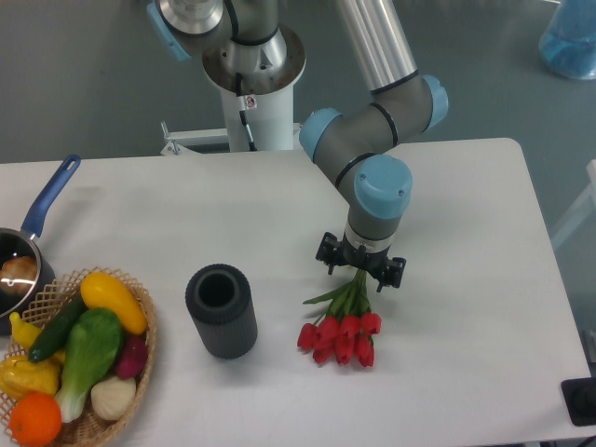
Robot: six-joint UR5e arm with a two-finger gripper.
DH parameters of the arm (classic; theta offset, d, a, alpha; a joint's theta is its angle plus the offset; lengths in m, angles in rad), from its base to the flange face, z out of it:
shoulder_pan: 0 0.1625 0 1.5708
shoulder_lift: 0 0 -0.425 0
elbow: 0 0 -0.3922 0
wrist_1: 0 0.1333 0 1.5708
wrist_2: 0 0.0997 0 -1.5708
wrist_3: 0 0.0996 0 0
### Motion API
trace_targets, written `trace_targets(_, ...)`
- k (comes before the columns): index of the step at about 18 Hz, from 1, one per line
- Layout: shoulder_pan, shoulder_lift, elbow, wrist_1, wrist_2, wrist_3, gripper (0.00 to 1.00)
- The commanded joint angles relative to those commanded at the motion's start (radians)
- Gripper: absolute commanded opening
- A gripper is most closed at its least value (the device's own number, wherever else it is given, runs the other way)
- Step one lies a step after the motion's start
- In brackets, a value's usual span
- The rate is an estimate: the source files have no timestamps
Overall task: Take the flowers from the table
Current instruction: 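Lower the open gripper down over the green tulip stems, then close the gripper around the tulip stems, then lift the gripped red tulips up off the table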
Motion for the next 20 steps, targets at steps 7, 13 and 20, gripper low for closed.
trace_targets(7,-0.002,-0.002,0.0,0.0,0.002,-0.003,0.52)
trace_targets(13,-0.006,-0.008,0.008,0.0,0.003,-0.005,0.31)
trace_targets(20,-0.006,-0.005,0.018,-0.002,0.003,-0.003,0.26)
